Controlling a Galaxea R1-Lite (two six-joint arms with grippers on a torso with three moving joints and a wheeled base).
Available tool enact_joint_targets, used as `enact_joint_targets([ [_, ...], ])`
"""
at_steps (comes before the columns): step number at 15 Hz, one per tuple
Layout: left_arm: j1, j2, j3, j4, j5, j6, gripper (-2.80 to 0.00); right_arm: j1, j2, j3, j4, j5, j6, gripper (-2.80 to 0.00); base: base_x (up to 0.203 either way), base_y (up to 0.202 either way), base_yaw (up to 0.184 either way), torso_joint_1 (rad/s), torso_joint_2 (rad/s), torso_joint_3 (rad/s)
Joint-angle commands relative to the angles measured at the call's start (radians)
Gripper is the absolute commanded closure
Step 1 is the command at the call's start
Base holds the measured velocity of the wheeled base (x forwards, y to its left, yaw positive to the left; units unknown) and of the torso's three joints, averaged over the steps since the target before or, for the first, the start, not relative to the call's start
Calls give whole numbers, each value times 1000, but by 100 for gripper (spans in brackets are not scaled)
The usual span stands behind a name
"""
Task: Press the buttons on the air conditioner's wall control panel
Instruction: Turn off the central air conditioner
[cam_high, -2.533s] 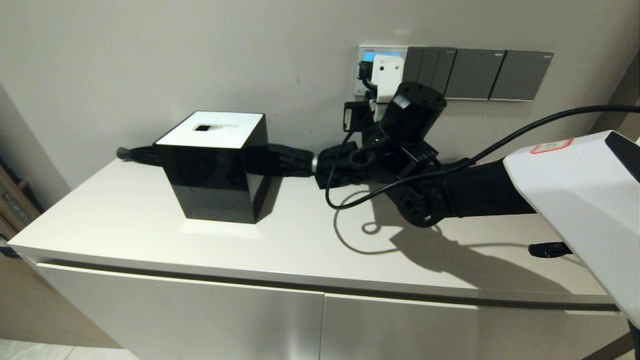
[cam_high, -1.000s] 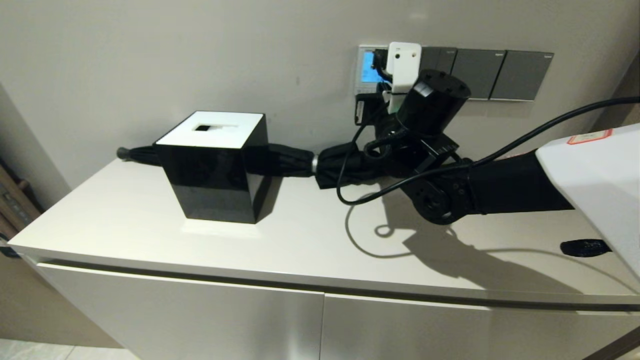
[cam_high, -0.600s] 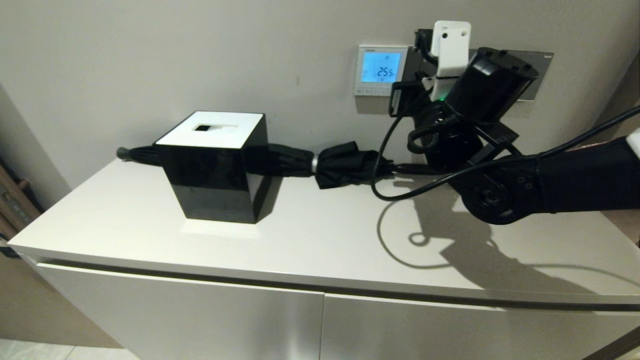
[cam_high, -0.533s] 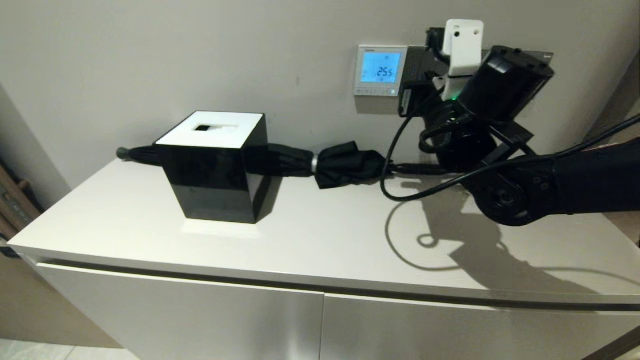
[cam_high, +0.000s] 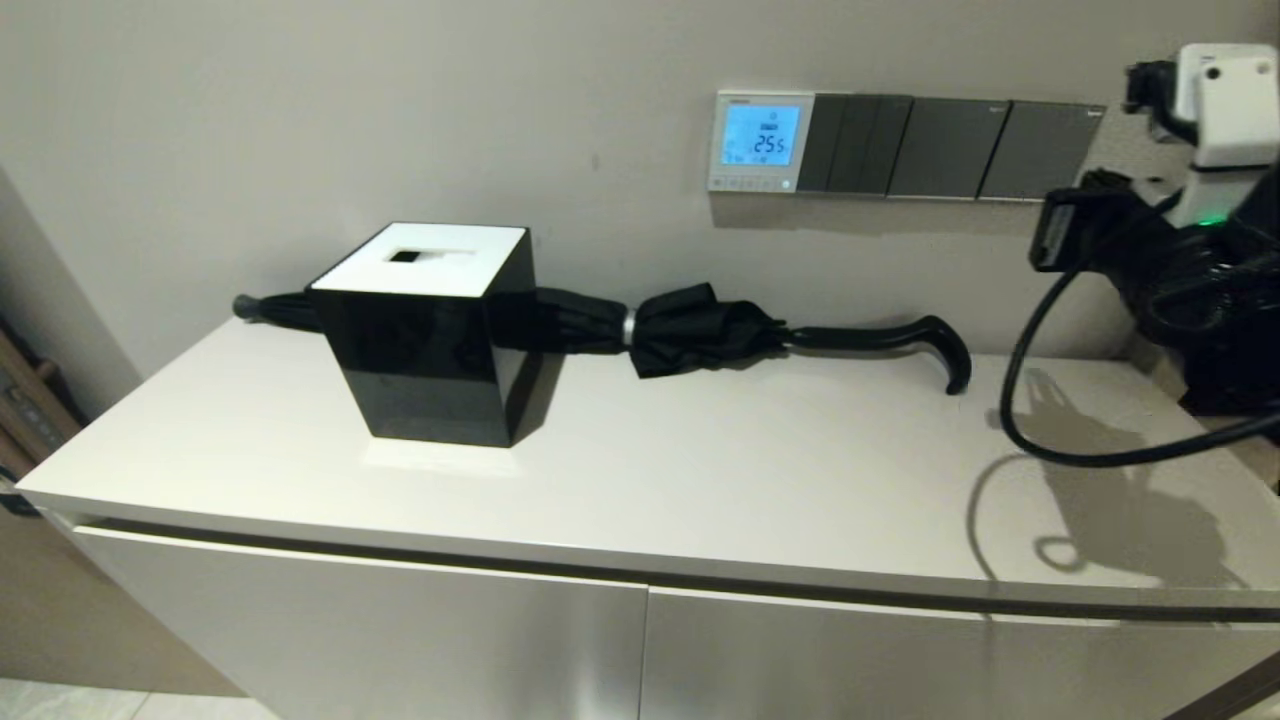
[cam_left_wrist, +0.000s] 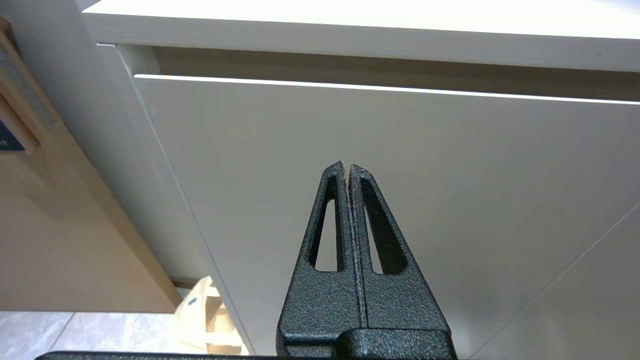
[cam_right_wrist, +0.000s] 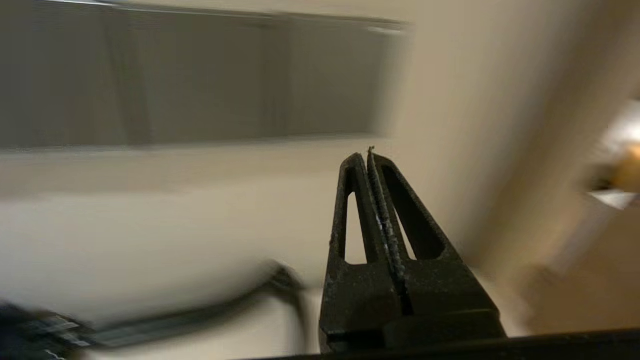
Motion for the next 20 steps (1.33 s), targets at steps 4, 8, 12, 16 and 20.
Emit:
enact_joint_targets([
  [4, 0, 0, 0, -1, 0, 0, 0, -106, -440, 196, 260, -16, 2, 0, 0, 0, 0, 0, 0, 0],
  [8, 0, 0, 0, 1, 0, 0, 0, -114, -750, 310, 495, -26, 4, 0, 0, 0, 0, 0, 0, 0],
  [12, 0, 0, 0, -1, 0, 0, 0, -125, -990, 465, 691, -28, 9, 0, 0, 0, 0, 0, 0, 0],
  [16, 0, 0, 0, 1, 0, 0, 0, -160, -1036, 631, 719, -21, 87, 0, 0, 0, 0, 0, 0, 0],
  [20, 0, 0, 0, 0, 0, 0, 0, -158, -1077, 773, 712, -14, 213, 0, 0, 0, 0, 0, 0, 0],
])
